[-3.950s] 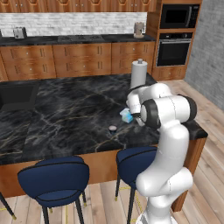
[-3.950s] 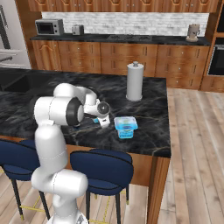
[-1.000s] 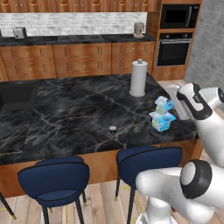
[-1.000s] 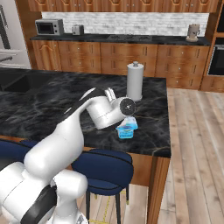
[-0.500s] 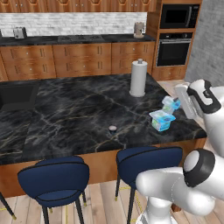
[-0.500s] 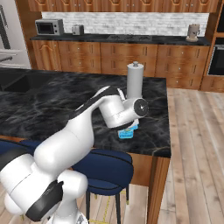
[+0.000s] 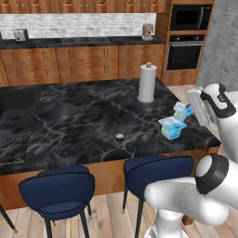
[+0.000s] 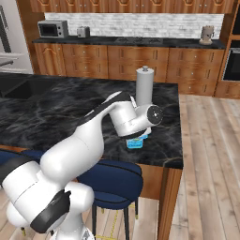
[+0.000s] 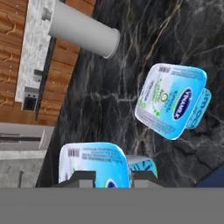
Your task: Stack the yogurt containers by placing the smaller containers on top of the larger containers.
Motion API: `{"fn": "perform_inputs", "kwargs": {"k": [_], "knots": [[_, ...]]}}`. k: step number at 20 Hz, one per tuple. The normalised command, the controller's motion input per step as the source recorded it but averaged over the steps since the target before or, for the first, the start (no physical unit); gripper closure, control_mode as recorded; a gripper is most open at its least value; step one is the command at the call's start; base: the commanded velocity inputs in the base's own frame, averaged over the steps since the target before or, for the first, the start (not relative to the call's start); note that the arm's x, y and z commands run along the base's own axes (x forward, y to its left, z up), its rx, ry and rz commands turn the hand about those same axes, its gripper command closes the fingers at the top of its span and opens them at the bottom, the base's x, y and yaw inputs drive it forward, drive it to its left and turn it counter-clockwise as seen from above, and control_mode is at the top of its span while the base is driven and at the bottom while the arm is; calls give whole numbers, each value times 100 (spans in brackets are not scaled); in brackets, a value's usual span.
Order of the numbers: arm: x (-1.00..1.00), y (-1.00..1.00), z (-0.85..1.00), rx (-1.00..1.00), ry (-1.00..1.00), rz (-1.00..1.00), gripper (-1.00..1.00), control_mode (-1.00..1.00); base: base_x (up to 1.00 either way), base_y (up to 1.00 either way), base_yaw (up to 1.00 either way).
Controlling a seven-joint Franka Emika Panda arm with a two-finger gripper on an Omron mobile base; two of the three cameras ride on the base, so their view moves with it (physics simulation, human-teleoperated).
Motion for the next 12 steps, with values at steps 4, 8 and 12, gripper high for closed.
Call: {"fn": "perform_inputs", "kwargs": {"k": [4, 8, 12], "knots": [[8, -9, -14, 0, 0, 0, 100, -100, 0, 0, 0], [8, -11, -17, 0, 0, 0, 100, -100, 0, 0, 0], [8, -9, -17, 0, 0, 0, 100, -100, 0, 0, 0]]}}
